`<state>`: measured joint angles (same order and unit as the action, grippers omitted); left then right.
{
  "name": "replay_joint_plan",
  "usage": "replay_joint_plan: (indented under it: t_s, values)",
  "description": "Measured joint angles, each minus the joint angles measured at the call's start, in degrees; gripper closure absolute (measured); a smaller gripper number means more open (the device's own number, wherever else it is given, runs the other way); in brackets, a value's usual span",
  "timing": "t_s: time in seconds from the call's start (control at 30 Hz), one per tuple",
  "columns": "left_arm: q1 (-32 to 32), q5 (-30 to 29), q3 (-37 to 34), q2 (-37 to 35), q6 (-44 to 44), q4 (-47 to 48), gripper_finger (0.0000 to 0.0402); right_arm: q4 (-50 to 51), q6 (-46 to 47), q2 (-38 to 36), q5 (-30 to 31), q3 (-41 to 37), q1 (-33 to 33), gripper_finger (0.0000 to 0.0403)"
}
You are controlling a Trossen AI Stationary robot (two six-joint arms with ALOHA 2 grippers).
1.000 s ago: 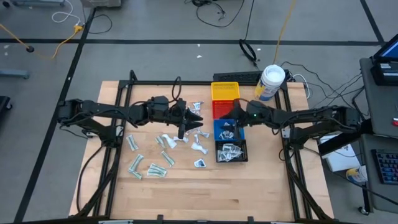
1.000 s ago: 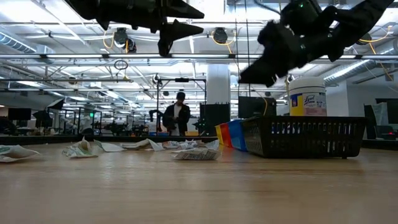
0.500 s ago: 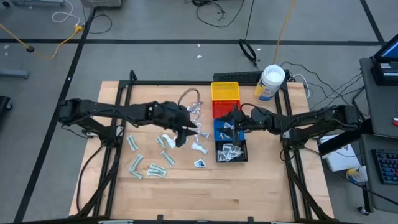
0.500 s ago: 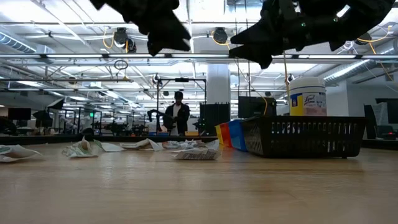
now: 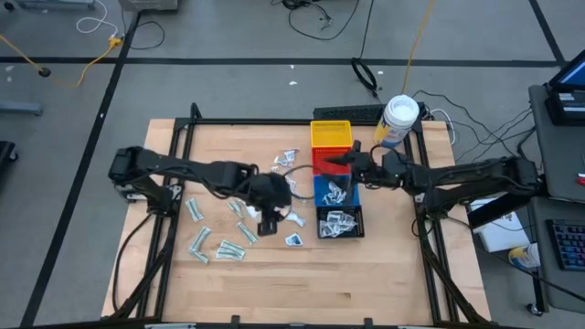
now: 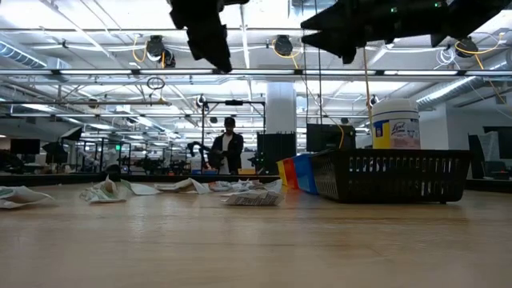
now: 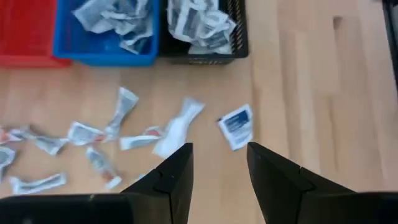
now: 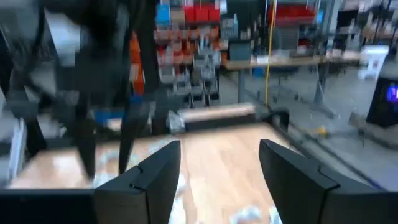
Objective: Pick & Place First Aid Supplies
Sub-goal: Put the blue alcohol pad into the blue bin
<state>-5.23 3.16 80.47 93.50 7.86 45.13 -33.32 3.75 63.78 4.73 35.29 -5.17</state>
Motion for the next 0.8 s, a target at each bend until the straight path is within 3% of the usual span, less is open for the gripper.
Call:
replay_joint_plan:
  t_s: [0.2, 0.8]
  values:
    - [-3.5, -0.3, 3.9, 6.2, 5.1, -1.4, 0.0247, 0.9, -0.3, -3.4, 0.0, 0.0, -0.1, 0.0190]
    - [-10.8, -1.6, 3.7, 25.5, 13.9, -9.7, 0.0247, 2.0, 0.1, -9.2, -0.3, 0.0, -0.4, 0.0190]
